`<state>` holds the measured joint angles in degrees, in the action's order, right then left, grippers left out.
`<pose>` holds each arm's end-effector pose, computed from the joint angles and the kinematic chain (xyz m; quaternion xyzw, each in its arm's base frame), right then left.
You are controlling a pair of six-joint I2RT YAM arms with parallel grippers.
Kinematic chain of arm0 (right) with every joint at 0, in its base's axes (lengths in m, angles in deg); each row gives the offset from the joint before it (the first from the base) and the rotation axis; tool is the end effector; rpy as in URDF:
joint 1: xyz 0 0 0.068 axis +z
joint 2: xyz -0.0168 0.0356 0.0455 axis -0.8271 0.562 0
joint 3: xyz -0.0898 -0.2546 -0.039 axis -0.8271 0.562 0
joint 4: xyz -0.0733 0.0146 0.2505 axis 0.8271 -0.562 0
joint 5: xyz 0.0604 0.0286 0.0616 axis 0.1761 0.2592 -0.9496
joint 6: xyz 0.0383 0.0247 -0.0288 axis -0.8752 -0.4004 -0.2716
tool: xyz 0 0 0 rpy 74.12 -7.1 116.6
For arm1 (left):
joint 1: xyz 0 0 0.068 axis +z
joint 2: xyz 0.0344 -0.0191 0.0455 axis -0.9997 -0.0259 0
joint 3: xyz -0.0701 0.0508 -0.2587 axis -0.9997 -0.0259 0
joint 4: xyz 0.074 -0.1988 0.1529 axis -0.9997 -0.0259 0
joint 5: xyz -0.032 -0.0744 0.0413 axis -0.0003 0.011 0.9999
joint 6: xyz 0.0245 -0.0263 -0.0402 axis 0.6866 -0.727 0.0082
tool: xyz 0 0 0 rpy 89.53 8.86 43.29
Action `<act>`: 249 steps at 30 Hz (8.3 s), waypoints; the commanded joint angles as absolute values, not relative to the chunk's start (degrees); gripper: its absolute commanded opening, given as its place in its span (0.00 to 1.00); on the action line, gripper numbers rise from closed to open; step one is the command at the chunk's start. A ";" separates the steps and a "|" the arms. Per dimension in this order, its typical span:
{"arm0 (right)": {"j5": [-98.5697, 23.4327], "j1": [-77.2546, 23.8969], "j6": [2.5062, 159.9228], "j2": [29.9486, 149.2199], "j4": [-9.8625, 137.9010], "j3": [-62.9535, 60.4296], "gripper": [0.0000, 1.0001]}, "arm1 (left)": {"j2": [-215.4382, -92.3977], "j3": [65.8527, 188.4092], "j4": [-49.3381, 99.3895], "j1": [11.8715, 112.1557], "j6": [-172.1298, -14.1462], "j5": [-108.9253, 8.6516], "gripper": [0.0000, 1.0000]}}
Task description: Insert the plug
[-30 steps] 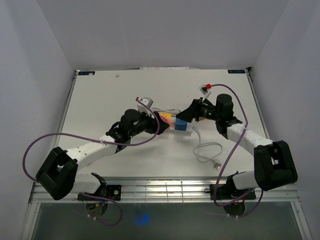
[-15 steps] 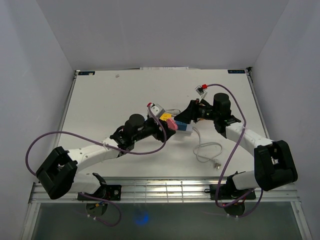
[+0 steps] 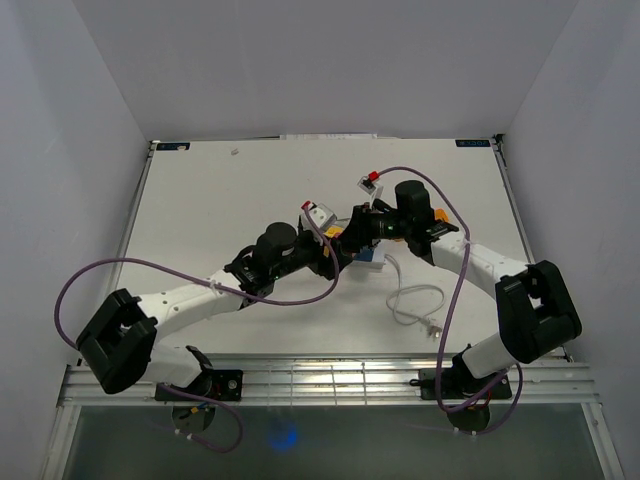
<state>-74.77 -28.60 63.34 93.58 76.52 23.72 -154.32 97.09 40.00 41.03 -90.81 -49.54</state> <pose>0.2776 0.1709 0.2494 -0.2287 0.7639 0.5098 0.3229 0.1974 -0.2222 0.2523 0.2998 0.7428 -0.3305 0.4992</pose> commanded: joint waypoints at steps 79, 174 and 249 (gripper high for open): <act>-95.49 -30.58 32.92 89.89 121.39 34.03 0.08 | -148.91 87.48 67.83 49.93 -111.53 -79.67 0.58; 22.54 -34.10 -1.71 120.21 -8.86 -25.38 0.08 | -143.29 85.28 50.26 48.35 -111.97 -45.39 0.98; 23.95 -34.01 -2.94 132.61 -1.66 -28.11 0.08 | -144.61 85.81 51.31 46.41 -110.21 -46.09 0.98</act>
<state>24.62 -34.05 -1.16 133.03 -0.42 -29.81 -144.71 83.85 50.36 46.76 -110.79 -45.54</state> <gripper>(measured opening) 0.267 0.978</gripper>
